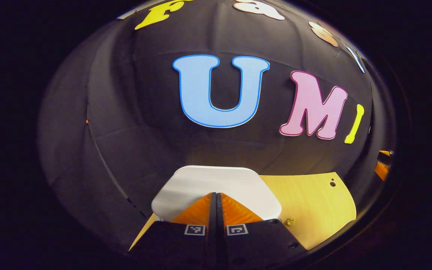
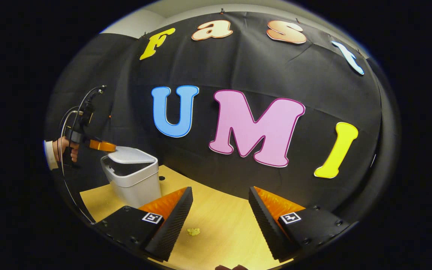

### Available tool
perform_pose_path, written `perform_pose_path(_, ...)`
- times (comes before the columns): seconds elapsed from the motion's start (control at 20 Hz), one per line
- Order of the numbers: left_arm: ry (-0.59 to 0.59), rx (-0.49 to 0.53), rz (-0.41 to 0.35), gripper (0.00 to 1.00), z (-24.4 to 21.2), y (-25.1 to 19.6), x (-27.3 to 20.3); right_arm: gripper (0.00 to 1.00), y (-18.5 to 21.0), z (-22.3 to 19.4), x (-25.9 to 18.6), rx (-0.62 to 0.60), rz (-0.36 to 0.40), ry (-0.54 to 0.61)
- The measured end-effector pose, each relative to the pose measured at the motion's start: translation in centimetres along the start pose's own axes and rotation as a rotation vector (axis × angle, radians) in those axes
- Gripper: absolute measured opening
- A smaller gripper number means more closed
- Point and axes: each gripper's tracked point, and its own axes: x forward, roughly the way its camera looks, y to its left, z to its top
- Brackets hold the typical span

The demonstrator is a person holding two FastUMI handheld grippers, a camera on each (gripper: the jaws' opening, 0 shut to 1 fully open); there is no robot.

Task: Press the lid of the desktop garbage bin to open it, pick up the crumpled paper on the desktop and throw it into the bin, then pick up the pop can on the desktop and drop it into the bin, and finally close the garbage bin lid.

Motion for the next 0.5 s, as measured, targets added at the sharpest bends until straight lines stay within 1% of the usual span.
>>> perform_pose_path(0.15,-0.095,0.033,-0.001,0.07,3.2,-0.2,-1.6,0.97,1.2,0.2,-0.2,-0.019,-0.007,-0.005)
perform_pose_path(0.3,-0.204,0.024,-0.026,0.06,6.6,-0.8,-4.5,0.97,2.7,-0.2,-0.4,-0.012,-0.005,-0.004)
perform_pose_path(0.5,-0.291,0.049,-0.029,0.08,8.4,-0.6,-9.9,0.97,4.0,-1.2,0.1,-0.004,-0.004,0.023)
